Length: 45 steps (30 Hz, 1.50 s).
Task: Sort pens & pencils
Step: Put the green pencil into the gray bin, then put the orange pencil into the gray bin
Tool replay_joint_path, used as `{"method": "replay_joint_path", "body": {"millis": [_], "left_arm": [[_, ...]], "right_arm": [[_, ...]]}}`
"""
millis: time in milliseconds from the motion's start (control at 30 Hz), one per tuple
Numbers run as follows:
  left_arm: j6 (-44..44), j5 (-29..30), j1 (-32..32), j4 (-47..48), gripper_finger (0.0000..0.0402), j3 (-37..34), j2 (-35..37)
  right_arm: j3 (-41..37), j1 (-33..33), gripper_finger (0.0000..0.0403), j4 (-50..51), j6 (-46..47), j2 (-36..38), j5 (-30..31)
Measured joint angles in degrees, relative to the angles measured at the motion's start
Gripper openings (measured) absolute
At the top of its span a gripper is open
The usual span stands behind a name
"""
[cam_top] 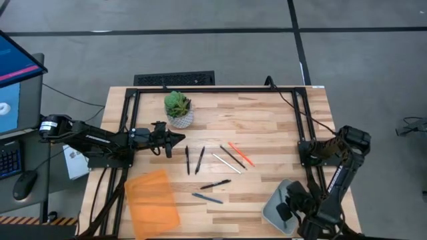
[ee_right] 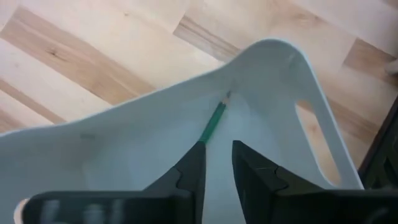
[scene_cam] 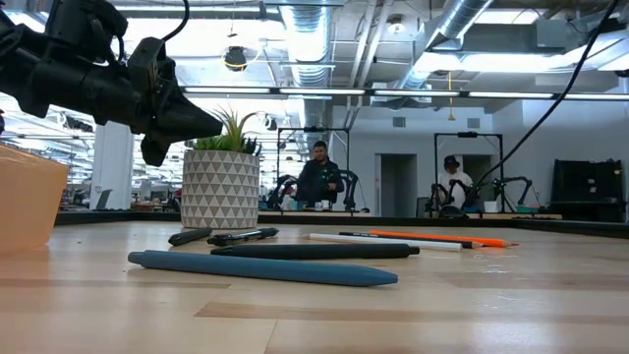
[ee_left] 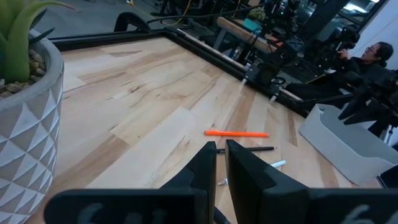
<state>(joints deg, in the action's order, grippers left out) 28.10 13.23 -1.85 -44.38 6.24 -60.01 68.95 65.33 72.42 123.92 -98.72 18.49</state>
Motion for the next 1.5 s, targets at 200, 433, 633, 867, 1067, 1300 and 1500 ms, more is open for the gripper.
{"method": "replay_joint_path", "body": {"millis": [200, 433, 633, 867, 1067, 1300, 1500], "left_arm": [[-0.02, 0.00, 0.02, 0.27, 0.0025, 0.00, 0.00], [-0.03, -0.01, 0.02, 0.55, 0.0025, 0.00, 0.00], [-0.56, -1.29, 0.00, 0.55, 0.0025, 0.00, 0.00], [-1.07, -2.47, 0.02, 0.44, 0.0025, 0.00, 0.00], [0.04, -2.48, 0.02, -0.30, 0.0025, 0.00, 0.00], [1.00, -3.99, 0.02, 0.05, 0.0025, 0.23, 0.00], [-1.68, -5.53, 0.02, 0.88, 0.0025, 3.14, -0.02]], "right_arm": [[-0.02, -1.14, 0.0109, -0.24, -1.92, 0.00, 3.69], [-0.02, -2.11, 0.0109, 0.27, -5.88, 0.00, 18.06], [-0.02, -5.46, 0.0108, 4.55, -7.52, 0.00, 23.60], [-0.02, -13.85, 0.0108, 7.39, -12.93, 0.00, 23.62], [-0.02, -23.03, 0.0108, 5.92, -27.01, 0.00, 24.41], [-0.02, -31.00, 0.0108, 5.88, -36.32, 0.00, 29.63], [-2.56, -32.02, 0.0108, 7.78, -33.27, 1.25, 33.55]]}}
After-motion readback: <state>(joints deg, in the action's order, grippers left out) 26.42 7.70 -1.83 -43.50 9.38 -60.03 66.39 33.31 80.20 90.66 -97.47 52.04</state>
